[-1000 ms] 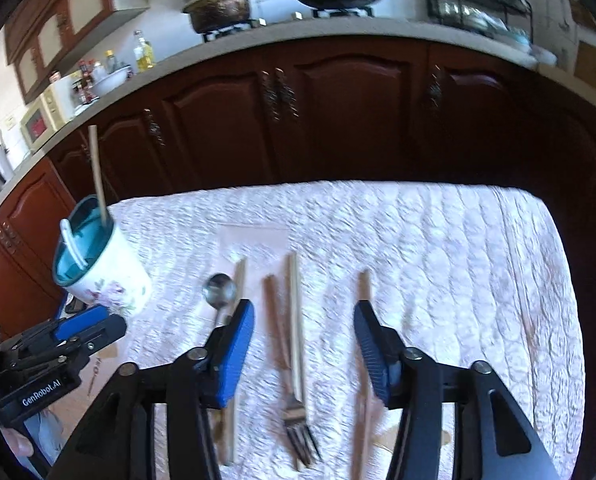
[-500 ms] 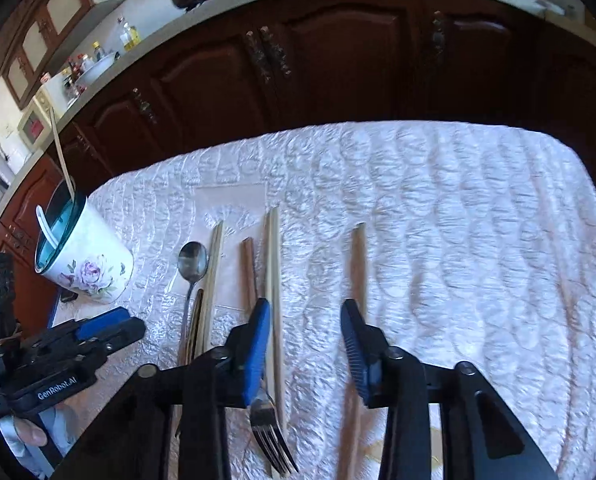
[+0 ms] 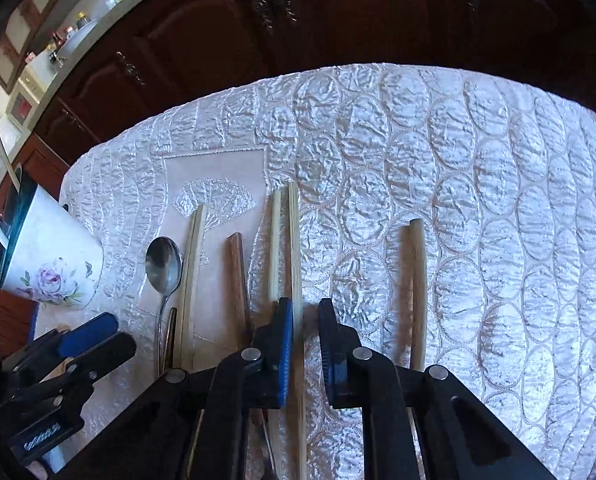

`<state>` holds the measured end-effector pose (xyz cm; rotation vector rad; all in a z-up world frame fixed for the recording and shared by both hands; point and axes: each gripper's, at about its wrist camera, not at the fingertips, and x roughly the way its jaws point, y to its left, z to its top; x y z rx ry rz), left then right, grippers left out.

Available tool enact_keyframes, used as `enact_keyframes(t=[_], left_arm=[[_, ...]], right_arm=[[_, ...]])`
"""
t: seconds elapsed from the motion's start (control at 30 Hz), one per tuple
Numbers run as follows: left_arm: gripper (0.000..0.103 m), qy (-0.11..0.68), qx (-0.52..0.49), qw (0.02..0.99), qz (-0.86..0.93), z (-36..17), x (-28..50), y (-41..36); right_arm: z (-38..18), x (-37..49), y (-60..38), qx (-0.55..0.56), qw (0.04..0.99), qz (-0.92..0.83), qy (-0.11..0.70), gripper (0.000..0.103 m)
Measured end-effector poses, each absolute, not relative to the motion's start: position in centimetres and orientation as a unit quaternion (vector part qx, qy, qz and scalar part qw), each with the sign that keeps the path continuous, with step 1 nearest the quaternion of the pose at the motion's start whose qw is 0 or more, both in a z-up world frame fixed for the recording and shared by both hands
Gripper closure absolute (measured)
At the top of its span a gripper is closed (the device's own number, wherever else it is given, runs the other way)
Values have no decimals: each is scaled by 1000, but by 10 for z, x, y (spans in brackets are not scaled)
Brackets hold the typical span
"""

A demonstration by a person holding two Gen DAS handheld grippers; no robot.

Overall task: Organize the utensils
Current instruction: 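Grasp the metal spoon with the left tool while the right tool grasps another chopstick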

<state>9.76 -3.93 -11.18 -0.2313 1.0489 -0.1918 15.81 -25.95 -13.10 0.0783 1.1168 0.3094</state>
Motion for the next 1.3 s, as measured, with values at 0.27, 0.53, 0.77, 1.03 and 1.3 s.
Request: enact_keyframes(t=[0.27, 0.53, 0.77, 1.03, 1.3], left_arm=[[62, 495, -120, 858, -71, -115, 112, -38], [62, 482, -122, 866, -55, -118, 136, -43], [80, 477, -113, 870, -54, -121, 151, -45], [96, 473, -93, 873, -76, -119, 148, -53], [102, 479, -109, 865, -99, -109, 119, -38]], right_arm=[[-128, 159, -277, 42, 841, 125, 524, 98], [-127, 159, -302, 87, 827, 164, 531, 98], [-123, 176, -291, 83, 827, 176, 528, 98], [-132, 207, -270, 63, 821, 176, 540, 98], [-112, 194, -265, 53, 831, 194, 519, 98]])
